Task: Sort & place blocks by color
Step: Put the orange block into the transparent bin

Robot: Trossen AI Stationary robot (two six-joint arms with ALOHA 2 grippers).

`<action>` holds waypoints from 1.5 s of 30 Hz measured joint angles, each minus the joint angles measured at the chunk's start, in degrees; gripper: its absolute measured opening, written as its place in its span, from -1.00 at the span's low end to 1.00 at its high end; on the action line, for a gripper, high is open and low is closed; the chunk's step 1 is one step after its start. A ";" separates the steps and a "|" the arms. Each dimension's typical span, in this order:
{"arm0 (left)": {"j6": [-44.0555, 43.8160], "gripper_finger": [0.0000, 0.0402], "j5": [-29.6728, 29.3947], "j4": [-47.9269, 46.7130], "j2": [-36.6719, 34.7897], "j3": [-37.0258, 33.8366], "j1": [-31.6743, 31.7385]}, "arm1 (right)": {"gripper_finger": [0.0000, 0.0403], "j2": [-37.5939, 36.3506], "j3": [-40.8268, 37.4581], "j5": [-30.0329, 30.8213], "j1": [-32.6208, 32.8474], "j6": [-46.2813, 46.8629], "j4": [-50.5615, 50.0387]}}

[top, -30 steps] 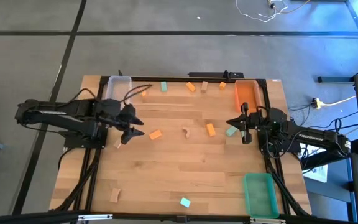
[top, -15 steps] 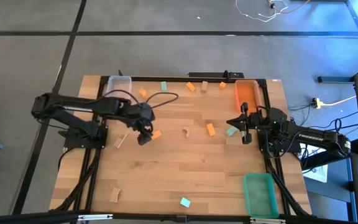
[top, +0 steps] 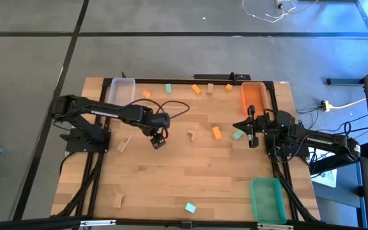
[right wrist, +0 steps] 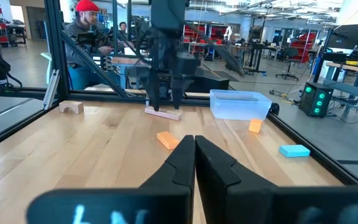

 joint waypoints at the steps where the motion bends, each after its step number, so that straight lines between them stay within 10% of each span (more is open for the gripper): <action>1: 0.04 0.25 -0.10 0.02 0.93 0.00 0.03 | -0.93 -0.01 -0.01 0.00 0.00 0.00 0.00; 45: 6.31 0.16 -2.68 9.26 16.95 0.17 -1.80 | -0.93 0.00 -0.01 0.40 -0.01 0.00 -0.50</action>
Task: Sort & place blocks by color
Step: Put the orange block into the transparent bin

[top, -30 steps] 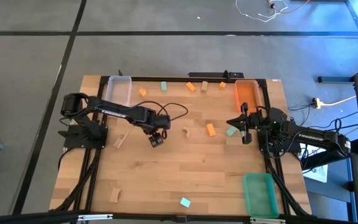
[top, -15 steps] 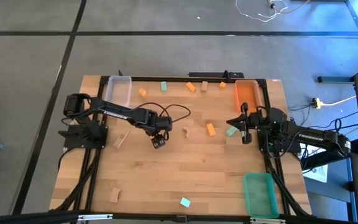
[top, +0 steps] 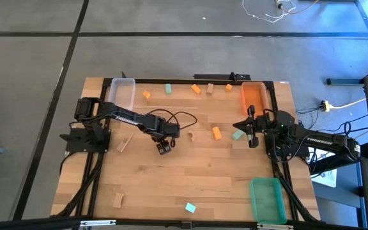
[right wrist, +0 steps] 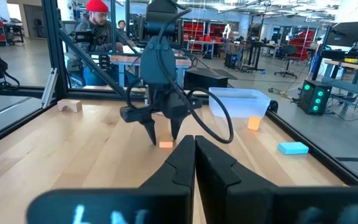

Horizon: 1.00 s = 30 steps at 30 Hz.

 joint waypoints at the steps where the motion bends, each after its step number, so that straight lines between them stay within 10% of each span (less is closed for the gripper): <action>1: 0.00 0.11 0.02 0.00 0.02 -0.02 0.00 | -0.93 0.00 0.00 0.01 0.02 0.00 0.00; 9: 0.01 -0.40 1.50 -0.16 0.15 -0.11 0.22 | -0.93 0.00 0.00 0.01 0.00 0.00 0.02; 30: -3.43 -0.40 4.57 -2.45 -11.07 -0.42 4.34 | -0.93 0.00 0.00 0.17 0.00 0.00 0.00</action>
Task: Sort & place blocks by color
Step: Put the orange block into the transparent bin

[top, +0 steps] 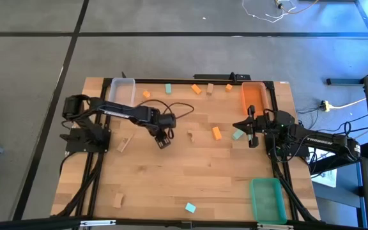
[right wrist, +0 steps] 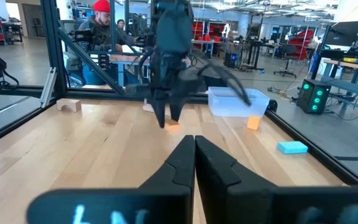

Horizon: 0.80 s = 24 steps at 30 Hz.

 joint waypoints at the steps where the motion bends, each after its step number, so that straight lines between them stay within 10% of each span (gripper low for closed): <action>1: -0.22 -0.40 0.01 -0.10 -1.06 0.01 0.41 | -0.93 -0.02 0.00 -0.01 0.00 0.00 0.06; 14: -6.50 -0.40 -6.13 -4.83 -16.55 0.07 11.99 | -0.93 0.03 1.27 1.37 0.02 1.60 -2.10; 24: -7.44 -0.40 -11.55 -13.46 -22.24 0.16 26.23 | -0.93 4.34 21.21 8.84 0.02 3.04 -32.62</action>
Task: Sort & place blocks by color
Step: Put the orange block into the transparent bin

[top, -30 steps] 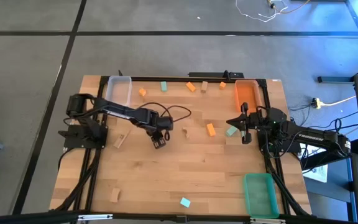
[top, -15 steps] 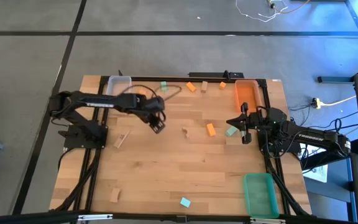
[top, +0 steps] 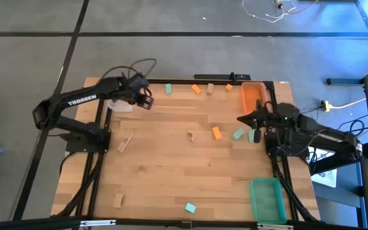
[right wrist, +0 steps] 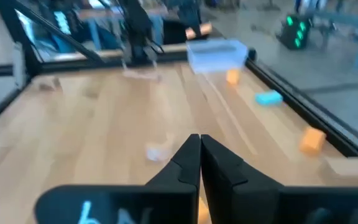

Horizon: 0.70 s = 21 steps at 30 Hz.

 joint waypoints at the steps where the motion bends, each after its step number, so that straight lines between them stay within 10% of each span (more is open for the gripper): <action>1: 0.28 -0.40 -0.46 -0.72 0.08 0.01 1.59 | -0.93 1.03 2.43 0.69 0.00 0.00 -2.31; 21: 6.74 -0.40 -1.76 -1.45 10.13 -0.02 23.07 | -0.93 20.00 21.82 3.06 -0.02 0.27 -12.85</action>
